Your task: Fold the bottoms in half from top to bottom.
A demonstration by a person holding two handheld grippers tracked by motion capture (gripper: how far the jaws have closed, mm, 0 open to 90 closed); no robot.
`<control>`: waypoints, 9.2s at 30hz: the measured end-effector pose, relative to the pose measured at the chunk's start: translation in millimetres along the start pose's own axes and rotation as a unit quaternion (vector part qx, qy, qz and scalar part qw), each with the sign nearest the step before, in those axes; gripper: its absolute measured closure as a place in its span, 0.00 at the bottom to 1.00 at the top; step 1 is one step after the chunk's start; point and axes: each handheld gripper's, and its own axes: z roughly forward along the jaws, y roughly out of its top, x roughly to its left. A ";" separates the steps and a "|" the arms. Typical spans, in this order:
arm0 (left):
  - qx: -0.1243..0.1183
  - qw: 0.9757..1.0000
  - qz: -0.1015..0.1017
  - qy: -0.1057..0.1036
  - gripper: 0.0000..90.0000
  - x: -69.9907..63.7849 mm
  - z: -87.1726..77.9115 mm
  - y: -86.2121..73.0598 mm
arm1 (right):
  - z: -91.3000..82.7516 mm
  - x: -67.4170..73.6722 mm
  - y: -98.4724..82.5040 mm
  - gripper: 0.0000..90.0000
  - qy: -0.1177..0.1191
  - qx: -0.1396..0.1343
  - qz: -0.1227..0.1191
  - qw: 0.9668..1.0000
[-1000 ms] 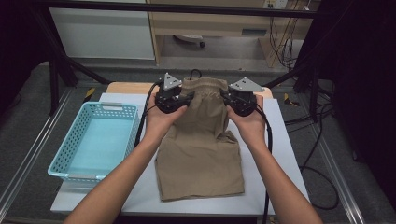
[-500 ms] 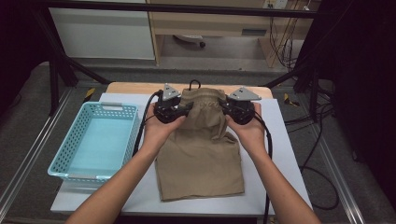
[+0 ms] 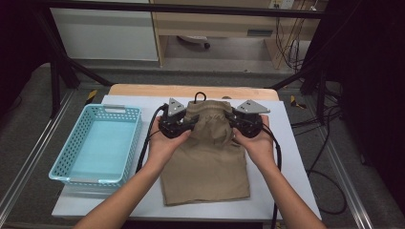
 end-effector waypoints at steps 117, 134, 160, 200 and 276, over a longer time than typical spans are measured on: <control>0.158 0.986 -0.024 0.037 0.34 -6.1 -55.9 -152.3 | -87.6 56.7 -84.6 0.81 0.102 -0.025 0.053 0.993; 0.159 0.986 -0.024 0.037 0.34 -6.1 -56.4 -152.4 | -84.1 60.6 -105.1 0.74 0.131 0.028 0.057 0.989; 0.160 0.986 -0.025 0.034 0.33 -6.9 -57.5 -152.6 | -94.7 57.8 -135.0 0.30 0.144 0.132 0.059 0.979; 0.148 0.988 -0.024 0.037 0.33 -8.2 -60.9 -149.9 | -99.3 24.5 -136.1 0.59 0.099 0.123 0.091 0.983; 0.142 0.988 -0.030 0.048 0.32 -0.6 -62.0 -148.3 | -22.5 -4.2 -101.8 0.49 -0.010 0.123 0.109 0.986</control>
